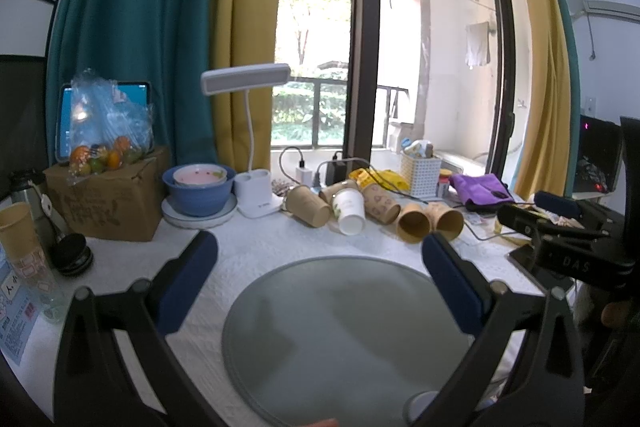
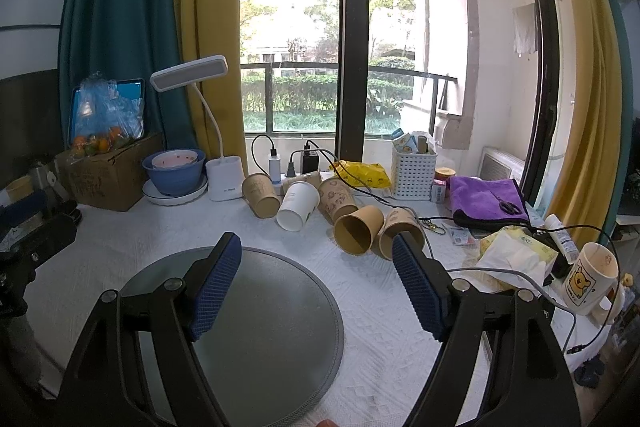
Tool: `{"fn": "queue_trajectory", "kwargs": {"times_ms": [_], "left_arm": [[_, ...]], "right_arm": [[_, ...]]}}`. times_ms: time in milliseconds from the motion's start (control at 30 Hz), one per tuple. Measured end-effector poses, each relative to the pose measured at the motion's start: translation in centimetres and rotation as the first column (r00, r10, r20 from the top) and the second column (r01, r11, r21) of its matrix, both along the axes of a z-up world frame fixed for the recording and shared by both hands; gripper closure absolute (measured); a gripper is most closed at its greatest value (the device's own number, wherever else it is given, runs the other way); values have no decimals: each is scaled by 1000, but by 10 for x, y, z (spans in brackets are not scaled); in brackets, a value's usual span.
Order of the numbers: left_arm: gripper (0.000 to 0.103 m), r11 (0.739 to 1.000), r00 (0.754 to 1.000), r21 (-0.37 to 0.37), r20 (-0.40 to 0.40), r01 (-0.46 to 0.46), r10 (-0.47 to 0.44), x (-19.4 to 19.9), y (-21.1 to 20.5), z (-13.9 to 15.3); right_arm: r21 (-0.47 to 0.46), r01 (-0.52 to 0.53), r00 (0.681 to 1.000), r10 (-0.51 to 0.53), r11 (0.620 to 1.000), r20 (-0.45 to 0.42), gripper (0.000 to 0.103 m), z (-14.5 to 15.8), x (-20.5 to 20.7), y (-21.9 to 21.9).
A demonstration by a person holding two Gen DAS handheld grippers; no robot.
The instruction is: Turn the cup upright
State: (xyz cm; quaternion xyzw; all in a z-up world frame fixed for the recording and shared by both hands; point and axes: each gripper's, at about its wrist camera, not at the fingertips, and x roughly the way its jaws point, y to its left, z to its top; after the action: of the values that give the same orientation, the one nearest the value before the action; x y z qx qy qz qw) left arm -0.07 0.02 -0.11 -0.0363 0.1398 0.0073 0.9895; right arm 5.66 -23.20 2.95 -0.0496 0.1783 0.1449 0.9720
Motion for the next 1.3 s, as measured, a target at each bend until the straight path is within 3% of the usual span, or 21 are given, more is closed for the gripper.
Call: {"fn": "queue_trajectory", "kwargs": {"times_ms": [1300], "left_arm": [[0,1000,1000,-3,-1,0,0,0,0,0]], "right_arm": [[-4,-3,1000,3,1000,2,23,2,3,5]]}}
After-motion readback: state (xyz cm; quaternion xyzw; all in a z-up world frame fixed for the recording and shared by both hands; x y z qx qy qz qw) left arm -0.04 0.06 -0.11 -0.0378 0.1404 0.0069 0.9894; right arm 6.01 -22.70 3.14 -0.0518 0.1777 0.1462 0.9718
